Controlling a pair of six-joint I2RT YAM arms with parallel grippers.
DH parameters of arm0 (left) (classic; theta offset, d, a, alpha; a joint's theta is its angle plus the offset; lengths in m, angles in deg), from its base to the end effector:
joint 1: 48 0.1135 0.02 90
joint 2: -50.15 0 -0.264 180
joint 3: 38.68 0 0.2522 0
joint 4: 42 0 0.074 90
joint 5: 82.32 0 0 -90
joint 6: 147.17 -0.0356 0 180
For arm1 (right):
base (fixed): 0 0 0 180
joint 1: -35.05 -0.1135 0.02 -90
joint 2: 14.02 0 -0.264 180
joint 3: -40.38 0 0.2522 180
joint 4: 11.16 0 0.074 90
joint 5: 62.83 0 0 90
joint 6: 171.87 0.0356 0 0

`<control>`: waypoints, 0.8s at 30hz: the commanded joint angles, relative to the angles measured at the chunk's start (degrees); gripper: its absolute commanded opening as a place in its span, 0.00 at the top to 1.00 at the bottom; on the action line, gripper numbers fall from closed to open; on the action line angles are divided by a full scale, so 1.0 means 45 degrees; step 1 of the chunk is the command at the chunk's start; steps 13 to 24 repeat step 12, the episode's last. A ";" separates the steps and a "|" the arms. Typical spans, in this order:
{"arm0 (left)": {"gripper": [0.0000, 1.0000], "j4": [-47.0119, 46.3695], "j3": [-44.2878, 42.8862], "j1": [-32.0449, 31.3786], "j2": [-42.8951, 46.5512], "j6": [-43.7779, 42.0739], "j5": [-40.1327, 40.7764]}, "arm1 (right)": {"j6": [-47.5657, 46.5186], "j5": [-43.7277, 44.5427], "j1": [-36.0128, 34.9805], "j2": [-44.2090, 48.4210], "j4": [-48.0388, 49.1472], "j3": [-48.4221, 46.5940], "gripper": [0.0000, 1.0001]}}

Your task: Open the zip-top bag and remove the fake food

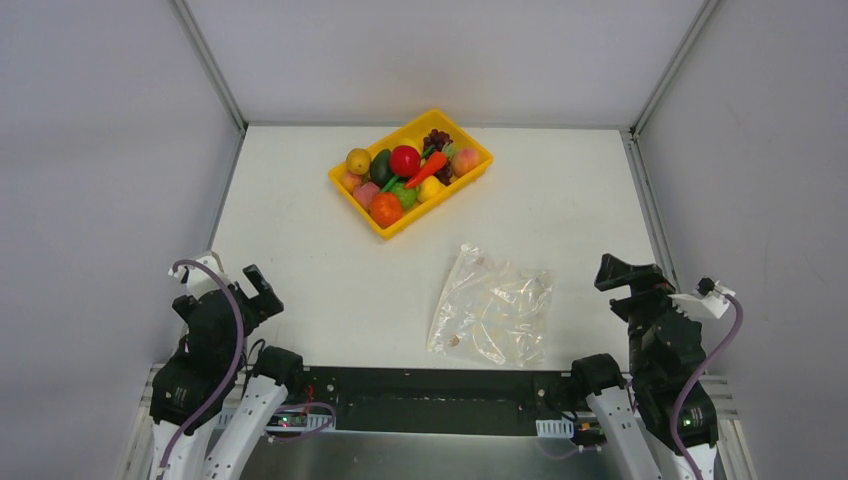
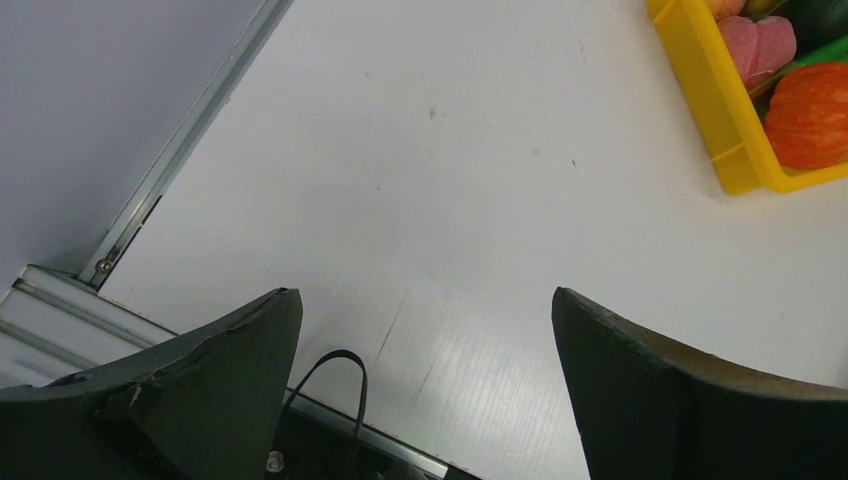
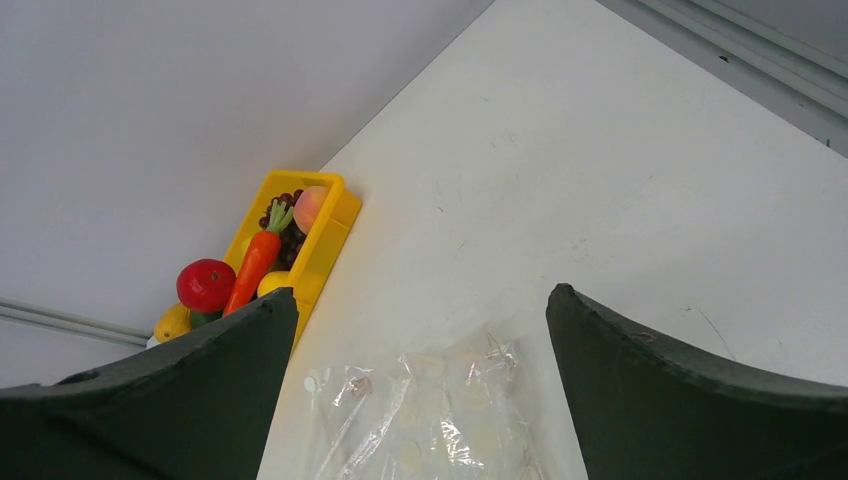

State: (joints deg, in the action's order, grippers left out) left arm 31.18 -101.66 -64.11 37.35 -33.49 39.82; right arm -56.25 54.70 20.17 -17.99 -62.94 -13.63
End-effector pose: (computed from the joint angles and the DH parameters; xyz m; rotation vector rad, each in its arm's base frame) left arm 0.0244 0.0127 0.3250 -0.4805 1.8474 0.0856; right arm 0.0275 -0.0097 0.3219 0.5140 1.5153 0.1649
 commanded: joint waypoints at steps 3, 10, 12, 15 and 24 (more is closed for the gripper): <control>0.01 -0.1007 0.0378 -0.0226 0.0120 0.0157 0.0228 | -0.0204 0.0143 -0.0065 -0.0018 0.0202 -0.0201 0.01; 0.01 -0.1273 0.0558 -0.0502 -0.0189 -0.0048 -0.0427 | -0.0193 0.0310 -0.0045 -0.0055 0.0148 -0.0238 0.01; 0.01 -0.1361 0.0582 -0.0571 -0.0311 -0.0138 -0.0617 | -0.0162 0.0429 -0.0069 0.0086 0.0098 -0.0254 0.01; 0.01 -0.1361 0.0582 -0.0571 -0.0311 -0.0138 -0.0617 | -0.0162 0.0429 -0.0069 0.0086 0.0098 -0.0254 0.01; 0.01 -0.1361 0.0582 -0.0571 -0.0311 -0.0138 -0.0617 | -0.0162 0.0429 -0.0069 0.0086 0.0098 -0.0254 0.01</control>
